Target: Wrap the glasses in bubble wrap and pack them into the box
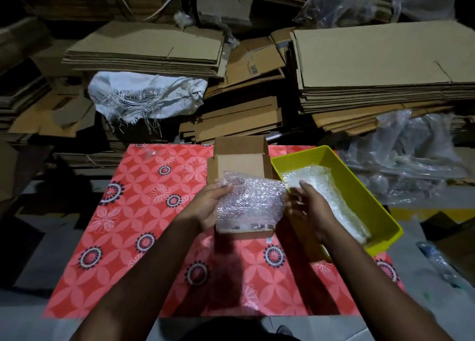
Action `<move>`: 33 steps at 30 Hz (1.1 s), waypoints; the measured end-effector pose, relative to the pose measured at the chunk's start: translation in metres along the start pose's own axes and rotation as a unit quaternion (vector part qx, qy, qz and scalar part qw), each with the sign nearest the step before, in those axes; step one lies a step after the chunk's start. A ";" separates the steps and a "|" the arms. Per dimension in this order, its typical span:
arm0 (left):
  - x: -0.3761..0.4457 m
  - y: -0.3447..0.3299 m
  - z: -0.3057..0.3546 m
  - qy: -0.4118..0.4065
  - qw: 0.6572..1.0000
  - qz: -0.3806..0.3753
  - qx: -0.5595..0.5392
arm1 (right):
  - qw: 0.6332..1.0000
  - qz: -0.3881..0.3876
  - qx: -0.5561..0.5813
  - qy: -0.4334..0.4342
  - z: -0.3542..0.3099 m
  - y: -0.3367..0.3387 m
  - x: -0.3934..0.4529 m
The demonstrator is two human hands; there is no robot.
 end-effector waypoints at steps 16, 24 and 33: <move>-0.012 -0.027 0.020 -0.101 0.976 -0.032 0.191 | 0.977 -0.176 -0.082 0.092 -0.038 -0.046 0.005; -0.002 -0.012 0.012 -0.067 0.978 -0.003 0.199 | 0.992 -0.111 -0.041 0.039 -0.035 -0.038 0.015; -0.011 -0.015 0.027 -0.117 0.968 -0.014 0.220 | 0.974 -0.173 -0.097 0.108 -0.040 -0.045 0.008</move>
Point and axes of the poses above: each hand's wrist, its own x-axis towards the middle knuckle, its own y-axis out of the back of the hand, z = x × y, the point moved 7 cm from there along x, towards the middle knuckle, and after that the axes turned 1 degree about -z, right-handed, at the moved point
